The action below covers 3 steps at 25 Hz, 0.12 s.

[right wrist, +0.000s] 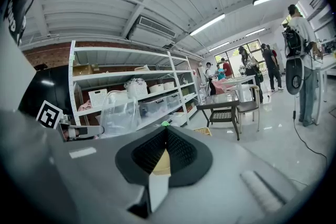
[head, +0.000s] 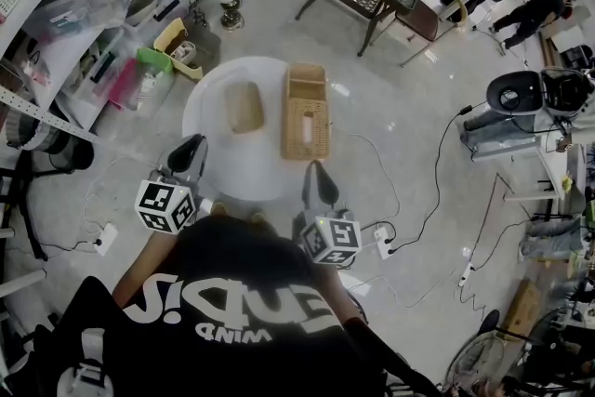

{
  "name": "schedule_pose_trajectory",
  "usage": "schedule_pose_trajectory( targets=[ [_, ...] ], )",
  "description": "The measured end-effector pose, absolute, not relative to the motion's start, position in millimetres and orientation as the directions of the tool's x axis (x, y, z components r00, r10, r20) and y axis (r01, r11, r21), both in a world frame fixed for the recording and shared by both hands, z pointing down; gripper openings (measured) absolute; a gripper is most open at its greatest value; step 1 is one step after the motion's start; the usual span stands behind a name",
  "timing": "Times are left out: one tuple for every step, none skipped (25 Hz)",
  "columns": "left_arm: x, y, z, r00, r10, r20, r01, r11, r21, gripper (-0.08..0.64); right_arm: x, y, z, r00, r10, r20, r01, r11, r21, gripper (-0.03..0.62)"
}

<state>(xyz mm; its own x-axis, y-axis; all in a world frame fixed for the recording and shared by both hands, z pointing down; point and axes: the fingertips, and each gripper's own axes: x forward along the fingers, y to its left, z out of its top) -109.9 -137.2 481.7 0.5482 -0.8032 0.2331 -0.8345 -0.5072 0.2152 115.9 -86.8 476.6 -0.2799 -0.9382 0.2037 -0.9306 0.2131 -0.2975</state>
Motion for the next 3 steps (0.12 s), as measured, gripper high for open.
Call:
schedule_pose_trajectory(
  targets=[
    [-109.7, -138.4, 481.9, 0.548, -0.803, 0.233, -0.835, -0.507, 0.215, 0.035, 116.5, -87.9, 476.7, -0.279, -0.939, 0.204, -0.931, 0.212, -0.297, -0.002],
    [-109.3, -139.6, 482.0, 0.548, -0.804, 0.233, -0.835, -0.507, 0.216, 0.035, 117.1, -89.0, 476.7, -0.278, -0.939, 0.203, -0.932, 0.211, -0.296, -0.002],
    [-108.9, -140.7, 482.2, 0.548, -0.804, 0.232, -0.835, -0.506, 0.216, 0.035, 117.8, -90.1, 476.7, -0.277, -0.939, 0.203, -0.932, 0.211, -0.294, -0.001]
  ],
)
